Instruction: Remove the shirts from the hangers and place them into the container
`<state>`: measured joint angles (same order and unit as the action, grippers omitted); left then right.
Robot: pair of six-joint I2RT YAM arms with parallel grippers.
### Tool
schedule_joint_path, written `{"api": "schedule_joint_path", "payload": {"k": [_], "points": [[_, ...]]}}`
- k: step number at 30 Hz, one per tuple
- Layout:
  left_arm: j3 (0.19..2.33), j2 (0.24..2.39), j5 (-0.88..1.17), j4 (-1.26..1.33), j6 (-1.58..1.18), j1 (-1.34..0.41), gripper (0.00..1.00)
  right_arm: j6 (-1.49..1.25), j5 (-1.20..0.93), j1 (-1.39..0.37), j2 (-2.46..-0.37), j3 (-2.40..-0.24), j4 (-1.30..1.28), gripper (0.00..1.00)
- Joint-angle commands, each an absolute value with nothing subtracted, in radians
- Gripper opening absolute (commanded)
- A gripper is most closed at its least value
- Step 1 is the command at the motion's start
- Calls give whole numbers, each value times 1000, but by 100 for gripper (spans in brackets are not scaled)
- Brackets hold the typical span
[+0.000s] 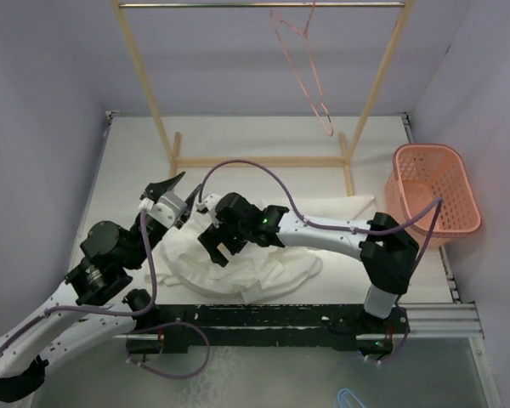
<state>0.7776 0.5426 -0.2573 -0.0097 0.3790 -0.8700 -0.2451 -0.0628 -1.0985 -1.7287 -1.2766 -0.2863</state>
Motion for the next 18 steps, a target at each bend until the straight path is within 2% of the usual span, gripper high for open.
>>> {"api": "schedule_joint_path", "payload": {"k": [1, 9, 11, 13, 14, 15, 17, 18], "points": [[798, 549, -236, 28, 355, -862, 47, -208, -50, -1096, -1803, -1287, -161, 96], [798, 571, -223, 26, 351, -862, 47, -235, -45, -1094, -1914, -1288, -112, 96], [796, 573, -228, 26, 352, -862, 47, -256, -18, -1092, -1919, -1273, -94, 94], [795, 576, -227, 28, 353, -861, 47, -273, -22, -1080, -1920, -1249, -71, 88], [795, 580, -228, 26, 353, -861, 47, -281, -40, -1069, -1918, -1235, -61, 81], [795, 584, -227, 25, 351, -862, 47, -292, -75, -1052, -1914, -1221, -51, 67], [797, 590, -223, 21, 351, -862, 47, -334, -159, -1001, -1905, -1187, -24, 37], [797, 593, -222, 21, 351, -861, 47, -355, -212, -965, -1899, -1166, -7, 18]]}}
